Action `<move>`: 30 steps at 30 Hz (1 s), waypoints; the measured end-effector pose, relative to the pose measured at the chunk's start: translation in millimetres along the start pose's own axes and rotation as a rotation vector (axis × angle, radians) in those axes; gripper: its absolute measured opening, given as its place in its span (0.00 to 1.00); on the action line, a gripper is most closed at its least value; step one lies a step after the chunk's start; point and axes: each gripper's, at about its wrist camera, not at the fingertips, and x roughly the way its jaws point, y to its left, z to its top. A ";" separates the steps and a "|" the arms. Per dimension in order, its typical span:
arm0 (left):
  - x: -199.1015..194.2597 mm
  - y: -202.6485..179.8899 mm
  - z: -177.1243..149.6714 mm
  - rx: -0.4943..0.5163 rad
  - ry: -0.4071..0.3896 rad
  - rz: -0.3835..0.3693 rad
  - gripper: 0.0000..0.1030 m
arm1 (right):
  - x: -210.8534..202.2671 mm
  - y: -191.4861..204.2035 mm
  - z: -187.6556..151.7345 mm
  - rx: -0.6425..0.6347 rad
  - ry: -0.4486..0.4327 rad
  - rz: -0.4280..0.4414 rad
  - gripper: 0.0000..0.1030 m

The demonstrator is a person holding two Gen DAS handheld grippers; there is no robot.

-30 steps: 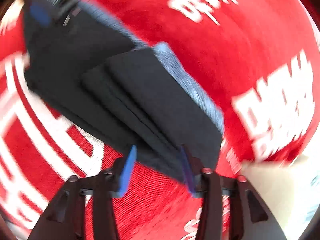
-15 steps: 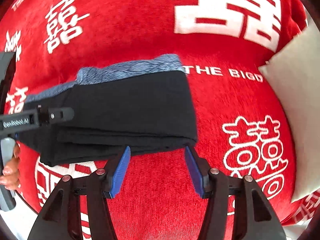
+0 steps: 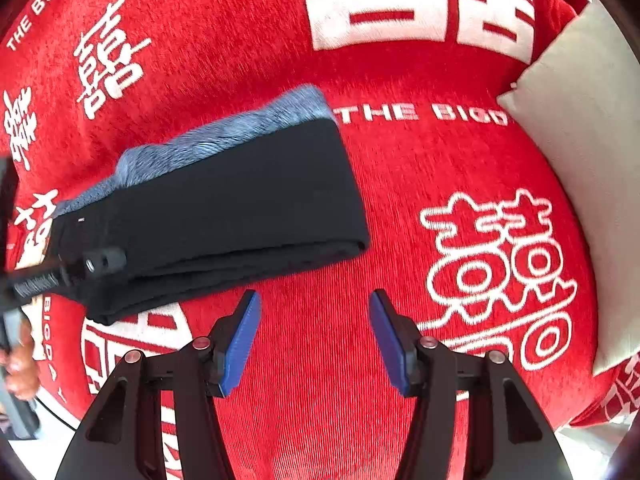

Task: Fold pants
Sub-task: 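Release the folded end with the right gripper and press it flat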

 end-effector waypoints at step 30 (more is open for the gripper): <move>36.3 -36.4 46.5 -0.002 -0.094 0.228 0.82 | 86.3 3.8 130.0 0.055 0.061 0.091 0.48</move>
